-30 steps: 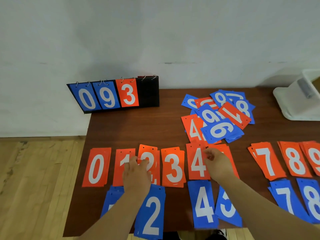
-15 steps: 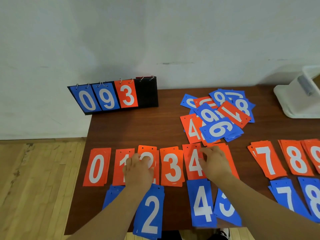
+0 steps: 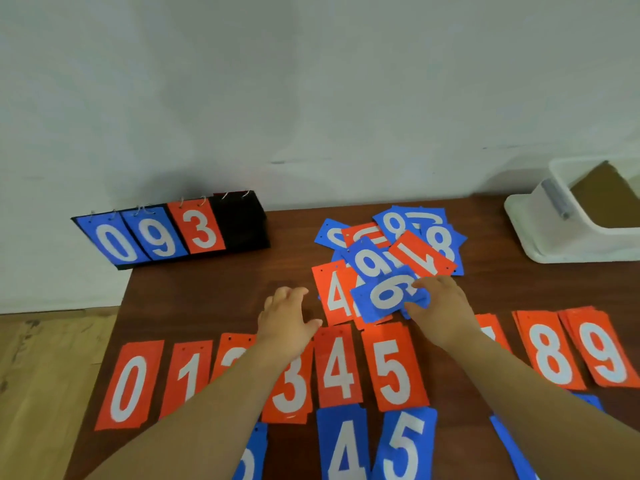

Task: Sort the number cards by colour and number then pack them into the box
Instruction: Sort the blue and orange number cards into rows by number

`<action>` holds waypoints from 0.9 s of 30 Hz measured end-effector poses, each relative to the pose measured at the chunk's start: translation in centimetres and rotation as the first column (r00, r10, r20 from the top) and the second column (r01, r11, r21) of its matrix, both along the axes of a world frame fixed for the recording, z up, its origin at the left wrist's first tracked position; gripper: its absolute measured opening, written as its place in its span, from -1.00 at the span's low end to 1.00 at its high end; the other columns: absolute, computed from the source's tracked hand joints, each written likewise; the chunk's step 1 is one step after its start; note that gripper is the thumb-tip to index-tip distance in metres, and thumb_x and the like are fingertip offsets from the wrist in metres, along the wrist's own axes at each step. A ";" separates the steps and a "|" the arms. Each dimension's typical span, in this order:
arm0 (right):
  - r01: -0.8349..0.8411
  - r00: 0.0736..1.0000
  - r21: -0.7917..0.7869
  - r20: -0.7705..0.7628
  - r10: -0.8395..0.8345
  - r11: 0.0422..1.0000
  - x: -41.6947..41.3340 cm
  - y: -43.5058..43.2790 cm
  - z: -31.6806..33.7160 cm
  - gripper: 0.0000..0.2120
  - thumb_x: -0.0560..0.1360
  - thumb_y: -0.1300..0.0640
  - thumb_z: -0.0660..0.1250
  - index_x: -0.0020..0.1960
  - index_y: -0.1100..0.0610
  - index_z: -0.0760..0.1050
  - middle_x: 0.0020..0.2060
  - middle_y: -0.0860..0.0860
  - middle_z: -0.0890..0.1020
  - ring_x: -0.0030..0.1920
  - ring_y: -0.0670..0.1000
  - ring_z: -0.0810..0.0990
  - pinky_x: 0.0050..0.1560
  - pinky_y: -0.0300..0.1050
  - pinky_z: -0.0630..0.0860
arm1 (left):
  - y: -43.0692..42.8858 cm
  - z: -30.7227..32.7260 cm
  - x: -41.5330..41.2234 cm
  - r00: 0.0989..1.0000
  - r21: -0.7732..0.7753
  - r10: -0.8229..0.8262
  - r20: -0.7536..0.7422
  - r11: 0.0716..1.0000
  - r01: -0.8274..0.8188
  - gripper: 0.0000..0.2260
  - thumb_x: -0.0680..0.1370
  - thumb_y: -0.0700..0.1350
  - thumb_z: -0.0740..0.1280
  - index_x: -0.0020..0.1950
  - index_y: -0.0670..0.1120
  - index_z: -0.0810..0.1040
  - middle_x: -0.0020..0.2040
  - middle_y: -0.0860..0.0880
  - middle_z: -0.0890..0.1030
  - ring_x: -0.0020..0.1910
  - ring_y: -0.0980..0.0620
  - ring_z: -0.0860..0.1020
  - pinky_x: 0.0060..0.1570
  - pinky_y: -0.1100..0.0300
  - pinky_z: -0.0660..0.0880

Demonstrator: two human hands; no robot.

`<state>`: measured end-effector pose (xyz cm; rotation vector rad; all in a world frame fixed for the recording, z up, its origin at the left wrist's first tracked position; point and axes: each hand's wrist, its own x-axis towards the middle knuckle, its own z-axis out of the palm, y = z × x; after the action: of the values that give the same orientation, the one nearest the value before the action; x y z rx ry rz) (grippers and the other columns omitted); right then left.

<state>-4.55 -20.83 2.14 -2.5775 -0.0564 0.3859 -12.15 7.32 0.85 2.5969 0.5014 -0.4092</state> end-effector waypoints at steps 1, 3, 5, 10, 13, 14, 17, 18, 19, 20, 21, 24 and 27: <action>0.001 1.000 -0.006 0.003 -0.001 1.000 1.2 -0.7 -0.2 -0.56 0.44 0.03 0.52 0.28 0.07 0.55 0.27 0.09 0.50 0.28 0.17 0.50 0.28 0.15 0.50 | -0.5 -0.1 1.2 1.000 -0.009 -0.019 -0.006 1.000 0.019 -0.38 0.51 0.16 0.44 0.52 0.13 0.31 0.48 0.02 0.32 0.45 -0.07 0.30 0.37 -0.02 0.39; 0.011 1.000 -0.033 -0.025 -0.012 0.999 3.5 -2.0 -0.6 -0.54 0.46 0.03 0.52 0.31 0.08 0.53 0.30 0.11 0.47 0.29 0.20 0.48 0.30 0.15 0.48 | -1.2 -0.4 3.6 0.999 -0.013 -0.047 -0.018 0.999 0.047 -0.34 0.50 0.16 0.46 0.53 0.13 0.28 0.47 0.03 0.31 0.45 -0.06 0.31 0.37 -0.02 0.39; 0.021 0.998 -0.042 -0.050 -0.023 0.999 6.1 -3.3 -1.3 -0.53 0.47 -0.02 0.50 0.33 0.07 0.51 0.30 0.11 0.45 0.29 0.20 0.48 0.29 0.13 0.48 | -1.7 -0.9 6.0 0.999 0.001 -0.046 -0.021 0.999 0.046 -0.31 0.48 0.15 0.48 0.54 0.13 0.28 0.46 0.02 0.33 0.42 -0.07 0.34 0.36 -0.03 0.40; -0.029 0.998 -0.216 -0.054 0.017 0.976 11.5 -4.0 -3.7 -0.43 0.46 -0.25 0.43 0.37 -0.01 0.44 0.28 0.06 0.47 0.25 0.14 0.48 0.22 0.10 0.52 | -2.8 -2.6 10.6 0.994 0.073 -0.059 -0.092 0.995 0.066 -0.24 0.45 0.14 0.51 0.56 0.12 0.23 0.50 0.01 0.32 0.45 -0.11 0.32 0.39 -0.11 0.39; -0.065 0.998 -0.356 -0.029 0.058 0.932 12.8 -4.0 -5.3 -0.44 0.48 -0.26 0.39 0.38 -0.04 0.39 0.25 0.05 0.49 0.24 0.14 0.49 0.18 0.11 0.51 | -3.4 -3.2 11.9 0.994 0.144 -0.061 -0.091 0.987 0.074 -0.25 0.44 0.15 0.52 0.54 0.14 0.23 0.49 0.01 0.35 0.44 -0.11 0.34 0.38 -0.12 0.38; -0.064 0.998 -0.367 -0.029 0.057 0.928 13.0 -4.2 -5.6 -0.46 0.49 -0.25 0.39 0.37 -0.05 0.39 0.24 0.05 0.49 0.23 0.15 0.49 0.17 0.10 0.51 | -3.6 -3.3 12.2 0.994 0.157 -0.053 -0.099 0.985 0.068 -0.25 0.44 0.15 0.52 0.53 0.15 0.23 0.47 0.00 0.37 0.44 -0.12 0.34 0.38 -0.12 0.37; -0.046 0.998 -0.340 -0.044 0.033 0.939 13.6 -4.8 -6.3 -0.49 0.47 -0.24 0.42 0.34 -0.08 0.41 0.23 0.06 0.48 0.23 0.16 0.48 0.18 0.12 0.50 | -3.8 -3.4 12.5 0.992 0.129 0.014 -0.123 0.992 0.002 -0.28 0.43 0.13 0.53 0.50 0.18 0.25 0.42 -0.01 0.38 0.40 -0.11 0.39 0.35 -0.10 0.43; -0.039 0.998 -0.328 -0.063 0.019 0.944 13.7 -4.8 -6.3 -0.49 0.46 -0.24 0.43 0.32 -0.09 0.41 0.23 0.06 0.47 0.23 0.16 0.49 0.19 0.12 0.50 | -3.8 -3.5 12.4 0.994 0.086 0.038 -0.104 0.996 -0.029 -0.33 0.45 0.11 0.52 0.48 0.19 0.28 0.39 0.00 0.38 0.36 -0.08 0.43 0.29 -0.07 0.49; -0.032 0.997 -0.316 -0.079 0.008 0.948 14.0 -4.8 -6.3 -0.49 0.45 -0.23 0.46 0.30 -0.09 0.42 0.22 0.06 0.46 0.21 0.16 0.50 0.18 0.12 0.51 | -3.8 -3.5 12.2 0.995 0.027 0.064 -0.072 0.998 -0.062 -0.40 0.49 0.08 0.50 0.45 0.18 0.32 0.36 0.01 0.39 0.29 -0.03 0.48 0.19 -0.01 0.56; -0.028 0.995 -0.293 -0.101 -0.002 0.956 14.2 -4.8 -6.2 -0.50 0.45 -0.20 0.47 0.30 -0.08 0.43 0.22 0.07 0.45 0.17 0.16 0.53 0.17 0.11 0.55 | -3.8 -3.4 12.0 0.995 -0.026 0.092 -0.035 0.995 -0.093 -0.48 0.53 0.05 0.46 0.43 0.17 0.35 0.32 0.03 0.39 0.21 0.02 0.52 0.07 0.09 0.59; -0.023 0.993 -0.257 -0.121 -0.008 0.966 14.4 -4.7 -6.1 -0.53 0.47 -0.14 0.48 0.30 -0.06 0.44 0.22 0.07 0.43 0.12 0.14 0.56 0.14 0.11 0.59 | -3.8 -3.4 11.8 0.993 -0.060 0.118 0.003 0.991 -0.117 -0.56 0.56 0.01 0.43 0.40 0.15 0.39 0.28 0.04 0.40 0.16 0.06 0.53 -0.03 0.19 0.57; 0.018 0.993 -0.159 -0.114 -0.036 0.987 14.7 -5.3 -5.9 -0.70 0.57 0.09 0.40 0.29 0.01 0.52 0.26 0.10 0.45 0.07 0.12 0.60 0.11 0.01 0.62 | -3.4 -2.3 11.0 0.952 -0.153 0.247 0.181 0.963 -0.221 -0.73 0.58 -0.18 0.37 0.23 0.09 0.52 0.13 0.08 0.51 0.09 0.13 0.54 -0.14 0.38 0.42; 0.144 0.989 0.000 -0.016 -0.144 0.990 14.3 -6.6 -5.1 -0.77 0.59 0.19 0.31 0.21 0.03 0.60 0.22 0.08 0.58 0.09 0.10 0.60 0.06 -0.07 0.55 | -1.8 0.7 10.0 0.778 -0.377 0.536 0.328 0.829 -0.413 -0.77 0.58 -0.23 0.38 0.09 0.11 0.55 -0.04 0.19 0.58 -0.02 0.17 0.59 -0.15 0.38 0.44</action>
<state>9.76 -27.39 -2.92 -2.5574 0.1347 0.3514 -2.13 5.49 1.53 2.0789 0.8473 0.2423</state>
